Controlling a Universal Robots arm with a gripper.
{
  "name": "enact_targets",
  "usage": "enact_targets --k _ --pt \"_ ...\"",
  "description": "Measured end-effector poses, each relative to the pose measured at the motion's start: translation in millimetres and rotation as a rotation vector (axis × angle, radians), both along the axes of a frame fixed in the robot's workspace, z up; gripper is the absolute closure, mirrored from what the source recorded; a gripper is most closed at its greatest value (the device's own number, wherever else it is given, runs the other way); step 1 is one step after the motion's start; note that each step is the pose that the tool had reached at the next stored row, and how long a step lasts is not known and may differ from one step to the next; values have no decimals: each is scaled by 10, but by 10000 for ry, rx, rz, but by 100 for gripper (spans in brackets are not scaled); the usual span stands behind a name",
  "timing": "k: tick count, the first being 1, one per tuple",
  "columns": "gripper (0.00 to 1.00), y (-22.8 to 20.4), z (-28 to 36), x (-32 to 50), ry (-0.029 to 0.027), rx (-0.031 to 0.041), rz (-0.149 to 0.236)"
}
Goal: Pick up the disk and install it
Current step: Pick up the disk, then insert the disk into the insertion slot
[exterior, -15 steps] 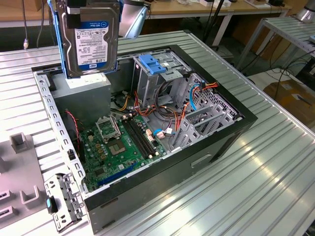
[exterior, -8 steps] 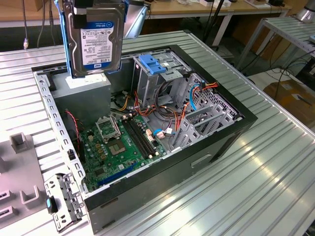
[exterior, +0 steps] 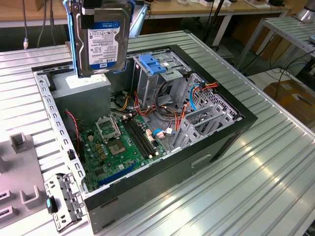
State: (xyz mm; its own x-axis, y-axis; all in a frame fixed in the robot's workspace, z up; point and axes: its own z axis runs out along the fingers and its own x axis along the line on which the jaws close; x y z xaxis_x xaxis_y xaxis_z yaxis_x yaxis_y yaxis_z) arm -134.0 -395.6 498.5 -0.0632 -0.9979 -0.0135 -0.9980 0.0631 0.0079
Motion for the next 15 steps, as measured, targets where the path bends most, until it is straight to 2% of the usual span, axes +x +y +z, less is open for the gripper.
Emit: enact_targets --k 5,15 --pt "63 -6 -1 53 -1 0 -21" --pt "63 -6 0 56 0 -9 -23"
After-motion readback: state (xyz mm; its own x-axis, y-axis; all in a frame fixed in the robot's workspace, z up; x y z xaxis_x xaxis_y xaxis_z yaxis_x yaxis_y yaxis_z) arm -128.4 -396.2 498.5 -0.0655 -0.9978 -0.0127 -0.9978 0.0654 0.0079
